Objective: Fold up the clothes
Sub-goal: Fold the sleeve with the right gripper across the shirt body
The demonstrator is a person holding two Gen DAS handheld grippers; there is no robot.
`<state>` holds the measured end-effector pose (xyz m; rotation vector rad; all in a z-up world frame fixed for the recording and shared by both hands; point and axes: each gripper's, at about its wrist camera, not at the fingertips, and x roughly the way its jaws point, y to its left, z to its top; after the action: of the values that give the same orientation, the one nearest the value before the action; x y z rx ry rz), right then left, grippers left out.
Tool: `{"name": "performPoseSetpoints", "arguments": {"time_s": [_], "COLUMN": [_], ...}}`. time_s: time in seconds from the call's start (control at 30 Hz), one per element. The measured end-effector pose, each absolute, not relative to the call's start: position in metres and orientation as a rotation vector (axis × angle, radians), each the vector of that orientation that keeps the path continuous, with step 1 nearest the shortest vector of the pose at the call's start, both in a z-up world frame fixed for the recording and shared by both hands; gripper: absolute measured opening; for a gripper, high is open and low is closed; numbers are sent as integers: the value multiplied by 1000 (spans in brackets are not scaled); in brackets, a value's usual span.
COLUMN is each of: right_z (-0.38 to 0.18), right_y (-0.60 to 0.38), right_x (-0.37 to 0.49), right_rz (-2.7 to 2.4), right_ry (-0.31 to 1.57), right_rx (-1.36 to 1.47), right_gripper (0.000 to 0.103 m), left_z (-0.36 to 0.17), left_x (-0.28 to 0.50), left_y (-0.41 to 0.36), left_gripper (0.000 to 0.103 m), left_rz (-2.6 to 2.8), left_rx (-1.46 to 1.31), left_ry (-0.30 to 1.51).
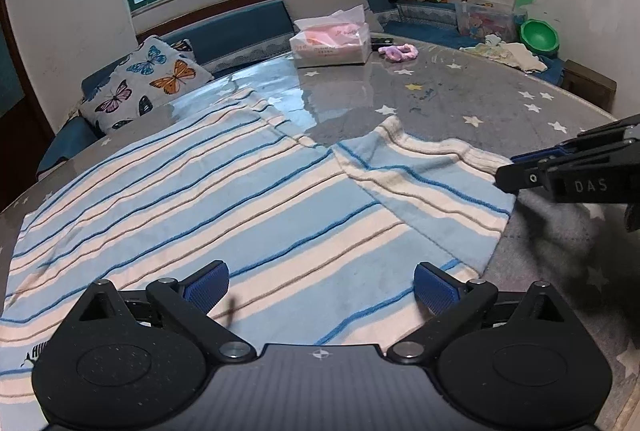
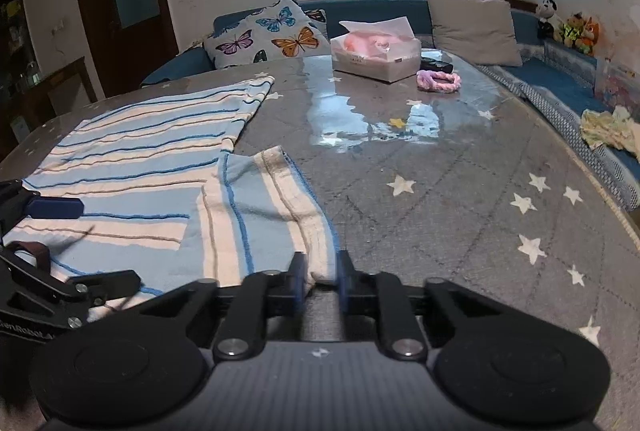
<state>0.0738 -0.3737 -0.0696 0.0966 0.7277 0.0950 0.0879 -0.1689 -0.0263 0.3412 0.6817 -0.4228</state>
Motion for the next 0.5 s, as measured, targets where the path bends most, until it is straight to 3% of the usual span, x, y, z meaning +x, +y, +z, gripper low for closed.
{"name": "performPoseSetpoints", "arguments": {"time_s": [0.5], "right_z": [-9], "right_y": [-355], "right_x": [73], "right_rz": [351], "right_ry": [632], "right_rx": [189], "right_gripper": [8], "left_z": [-30], "left_x": [84], "left_y": [-178], "left_gripper": [101], "left_rz": [-420], "left_rx": [350], "left_ry": [676]}}
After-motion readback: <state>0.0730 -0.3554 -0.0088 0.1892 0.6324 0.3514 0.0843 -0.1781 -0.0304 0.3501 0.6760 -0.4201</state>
